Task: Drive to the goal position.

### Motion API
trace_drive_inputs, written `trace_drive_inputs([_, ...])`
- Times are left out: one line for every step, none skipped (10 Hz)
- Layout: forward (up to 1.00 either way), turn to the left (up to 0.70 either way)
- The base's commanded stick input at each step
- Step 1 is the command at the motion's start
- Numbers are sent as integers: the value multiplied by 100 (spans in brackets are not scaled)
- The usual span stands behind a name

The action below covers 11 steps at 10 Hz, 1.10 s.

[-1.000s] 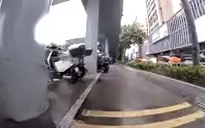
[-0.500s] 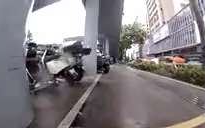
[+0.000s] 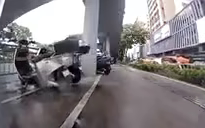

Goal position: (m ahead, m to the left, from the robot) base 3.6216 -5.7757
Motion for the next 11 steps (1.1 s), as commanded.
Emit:
trace_drive_inputs([70, 0])
trace_drive_inputs([70, 0])
trace_drive_inputs([70, 0])
trace_drive_inputs([70, 0])
trace_drive_inputs([70, 0])
trace_drive_inputs([70, 0])
trace_drive_inputs([70, 0])
trace_drive_inputs([70, 0])
trace_drive_inputs([70, 0])
trace_drive_inputs([70, 0])
trace_drive_inputs([70, 0])
